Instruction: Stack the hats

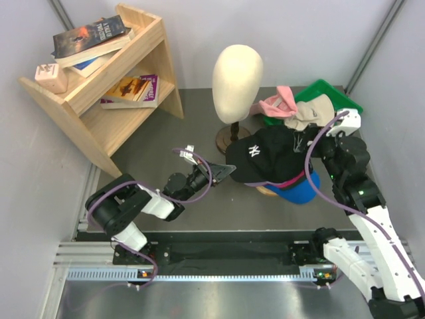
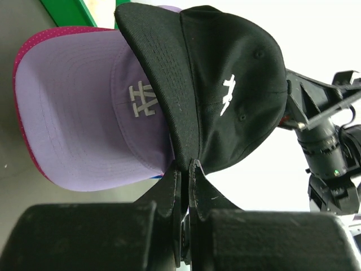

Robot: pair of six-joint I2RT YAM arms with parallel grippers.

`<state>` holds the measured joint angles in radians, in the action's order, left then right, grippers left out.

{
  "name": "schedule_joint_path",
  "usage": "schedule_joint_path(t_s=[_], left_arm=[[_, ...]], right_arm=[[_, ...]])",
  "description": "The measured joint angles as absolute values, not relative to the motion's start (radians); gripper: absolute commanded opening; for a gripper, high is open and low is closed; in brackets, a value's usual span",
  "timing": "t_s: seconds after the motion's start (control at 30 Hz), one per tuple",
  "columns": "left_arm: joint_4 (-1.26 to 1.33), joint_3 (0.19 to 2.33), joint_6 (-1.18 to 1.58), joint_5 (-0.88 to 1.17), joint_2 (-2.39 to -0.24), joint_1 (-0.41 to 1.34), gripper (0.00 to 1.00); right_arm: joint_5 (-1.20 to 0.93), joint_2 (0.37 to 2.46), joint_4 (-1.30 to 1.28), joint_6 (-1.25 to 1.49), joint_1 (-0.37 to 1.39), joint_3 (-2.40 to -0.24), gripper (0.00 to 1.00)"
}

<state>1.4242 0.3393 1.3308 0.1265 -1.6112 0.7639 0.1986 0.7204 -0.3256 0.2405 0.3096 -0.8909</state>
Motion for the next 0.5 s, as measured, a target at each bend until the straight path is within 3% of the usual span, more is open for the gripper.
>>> schedule_joint_path(t_s=[0.23,0.5], left_arm=[[1.379,0.368,1.304,0.138,-1.612,0.759,0.00],[1.328,0.379,1.268,0.147,-1.588,0.753,0.00]], right_arm=[[-0.007,0.767,-0.267,0.281,0.100,-0.816,0.82],[-0.142,0.780,-0.237,0.309,0.006,-0.732,0.78]])
